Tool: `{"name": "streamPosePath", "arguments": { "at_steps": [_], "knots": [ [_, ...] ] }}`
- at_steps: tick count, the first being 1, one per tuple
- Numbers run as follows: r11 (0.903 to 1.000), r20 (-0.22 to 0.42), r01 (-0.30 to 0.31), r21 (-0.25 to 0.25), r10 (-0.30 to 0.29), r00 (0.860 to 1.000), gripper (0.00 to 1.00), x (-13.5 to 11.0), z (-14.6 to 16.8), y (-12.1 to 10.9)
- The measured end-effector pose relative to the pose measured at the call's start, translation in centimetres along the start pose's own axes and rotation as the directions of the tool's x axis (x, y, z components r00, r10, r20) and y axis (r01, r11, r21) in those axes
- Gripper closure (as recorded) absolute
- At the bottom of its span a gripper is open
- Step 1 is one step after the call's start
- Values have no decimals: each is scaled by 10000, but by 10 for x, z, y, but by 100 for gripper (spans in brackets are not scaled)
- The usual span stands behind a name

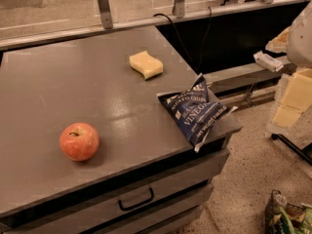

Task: Move blue chip bag near sponge

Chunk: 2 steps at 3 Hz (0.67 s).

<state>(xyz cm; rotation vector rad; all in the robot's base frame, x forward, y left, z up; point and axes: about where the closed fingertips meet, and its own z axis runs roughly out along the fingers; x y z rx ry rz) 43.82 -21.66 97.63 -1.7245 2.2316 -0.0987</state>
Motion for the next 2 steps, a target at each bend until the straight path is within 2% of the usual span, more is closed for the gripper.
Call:
{"name": "streamPosePath", "arguments": {
  "at_steps": [1, 2],
  "knots": [
    [10000, 71, -18, 3, 18, 10000, 0, -3, 0, 0],
    [9949, 1227, -18, -1012, 143, 9923, 0, -26, 32, 2]
  ]
}}
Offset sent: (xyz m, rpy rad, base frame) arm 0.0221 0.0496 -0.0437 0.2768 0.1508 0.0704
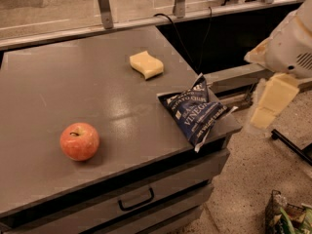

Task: Move blue chip bag near sponge

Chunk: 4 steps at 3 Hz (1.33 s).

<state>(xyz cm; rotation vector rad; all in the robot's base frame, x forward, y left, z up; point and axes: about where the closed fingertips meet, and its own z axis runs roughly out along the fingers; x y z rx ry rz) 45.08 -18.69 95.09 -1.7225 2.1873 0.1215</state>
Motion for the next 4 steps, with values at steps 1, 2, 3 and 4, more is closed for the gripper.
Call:
{"name": "streamPosePath", "arguments": {
  "at_steps": [1, 2, 3, 4],
  "knots": [
    [9972, 791, 127, -734, -69, 9968, 0, -15, 33, 1],
    [9942, 1372, 435, -988, -297, 9901, 0, -31, 65, 3],
    [9928, 1627, 554, -1065, -375, 9860, 17, -40, 90, 6],
    [9806, 1423, 1300, -1470, -1091, 9838, 40, -95, 167, 24]
  ]
}}
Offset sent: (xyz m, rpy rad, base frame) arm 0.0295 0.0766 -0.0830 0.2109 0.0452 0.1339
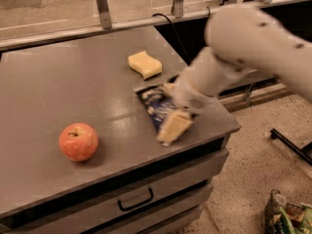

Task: Move blue chip bag near sponge

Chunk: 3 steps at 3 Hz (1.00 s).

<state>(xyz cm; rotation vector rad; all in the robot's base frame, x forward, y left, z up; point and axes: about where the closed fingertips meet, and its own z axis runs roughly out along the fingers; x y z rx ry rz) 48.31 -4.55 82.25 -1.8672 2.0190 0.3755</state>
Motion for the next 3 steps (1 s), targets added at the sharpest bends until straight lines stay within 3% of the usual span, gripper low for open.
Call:
{"name": "streamPosePath", "arguments": {
  "at_steps": [2, 3],
  "knots": [
    [10000, -21, 31, -34, -31, 10000, 87, -9, -10, -1],
    [10000, -22, 33, -33, -33, 10000, 100, -9, -11, -1]
  ]
}}
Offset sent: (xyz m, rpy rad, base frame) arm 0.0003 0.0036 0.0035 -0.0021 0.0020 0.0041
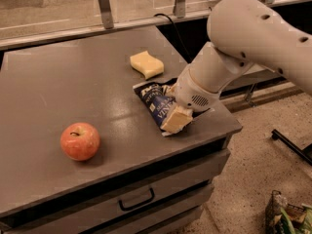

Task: Move blue chip bag near sponge

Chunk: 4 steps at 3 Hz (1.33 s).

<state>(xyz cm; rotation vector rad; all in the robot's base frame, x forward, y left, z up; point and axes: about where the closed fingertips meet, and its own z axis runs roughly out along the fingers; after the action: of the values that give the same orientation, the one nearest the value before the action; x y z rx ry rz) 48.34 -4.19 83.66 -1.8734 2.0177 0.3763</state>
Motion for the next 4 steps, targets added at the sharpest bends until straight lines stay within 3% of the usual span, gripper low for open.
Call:
{"name": "streamPosePath", "arguments": {
  "at_steps": [4],
  "knots": [
    [10000, -1, -1, 3, 1, 10000, 100, 0, 0, 0]
  ]
}}
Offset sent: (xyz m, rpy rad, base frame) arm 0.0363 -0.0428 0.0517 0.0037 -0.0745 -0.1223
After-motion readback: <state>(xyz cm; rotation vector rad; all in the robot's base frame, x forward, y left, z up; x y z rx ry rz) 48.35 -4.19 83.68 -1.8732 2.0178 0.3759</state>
